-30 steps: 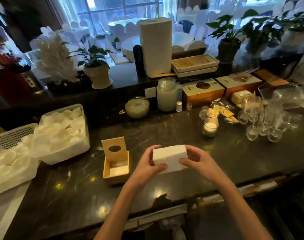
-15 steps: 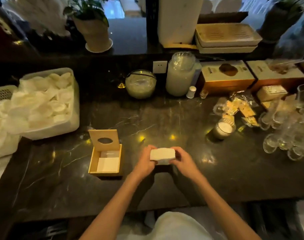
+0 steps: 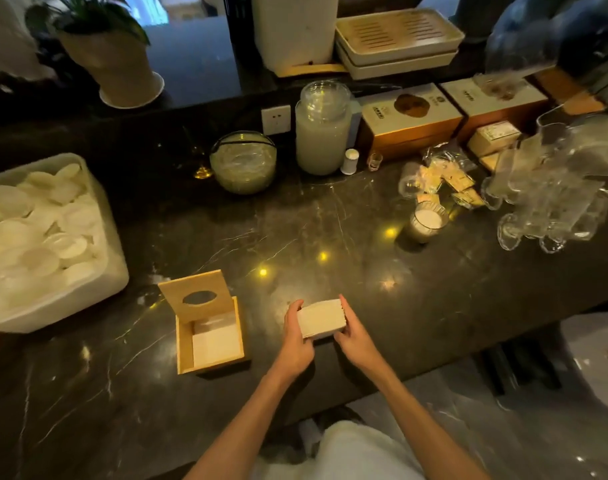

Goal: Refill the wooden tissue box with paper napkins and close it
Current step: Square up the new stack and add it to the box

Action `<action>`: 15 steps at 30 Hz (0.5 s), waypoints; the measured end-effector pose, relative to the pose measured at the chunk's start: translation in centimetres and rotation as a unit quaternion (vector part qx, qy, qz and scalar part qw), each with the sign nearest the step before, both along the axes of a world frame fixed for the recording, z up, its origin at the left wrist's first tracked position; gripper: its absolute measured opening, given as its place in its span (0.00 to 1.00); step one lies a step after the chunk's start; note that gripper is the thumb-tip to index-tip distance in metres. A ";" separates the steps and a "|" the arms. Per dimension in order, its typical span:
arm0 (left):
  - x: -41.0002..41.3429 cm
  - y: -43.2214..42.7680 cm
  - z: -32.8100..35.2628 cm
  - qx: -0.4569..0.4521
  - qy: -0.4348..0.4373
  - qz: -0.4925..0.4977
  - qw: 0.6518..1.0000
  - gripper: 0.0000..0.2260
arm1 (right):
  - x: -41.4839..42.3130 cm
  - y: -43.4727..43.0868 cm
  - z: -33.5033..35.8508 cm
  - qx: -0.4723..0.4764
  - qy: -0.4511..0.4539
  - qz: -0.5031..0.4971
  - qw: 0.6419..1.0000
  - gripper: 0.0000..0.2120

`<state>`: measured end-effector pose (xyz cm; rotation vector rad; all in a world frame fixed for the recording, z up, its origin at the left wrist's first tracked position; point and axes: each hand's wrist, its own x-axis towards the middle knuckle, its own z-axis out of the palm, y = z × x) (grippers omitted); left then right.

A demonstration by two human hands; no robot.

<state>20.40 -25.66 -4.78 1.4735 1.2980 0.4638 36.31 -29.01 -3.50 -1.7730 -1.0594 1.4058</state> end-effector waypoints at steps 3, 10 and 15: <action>-0.5 -1.3 -0.3 0.009 -0.002 -0.007 1.000 0.27 | -0.1 -1.1 -0.4 0.008 0.009 -0.045 0.999 0.27; -0.8 -1.2 0.1 0.041 0.014 -0.007 0.999 0.21 | 3.5 0.6 0.7 0.064 -0.057 0.084 0.993 0.20; -0.2 -2.5 -0.2 0.052 0.009 0.017 0.998 0.26 | 4.8 0.6 -0.2 0.036 -0.082 0.162 0.983 0.36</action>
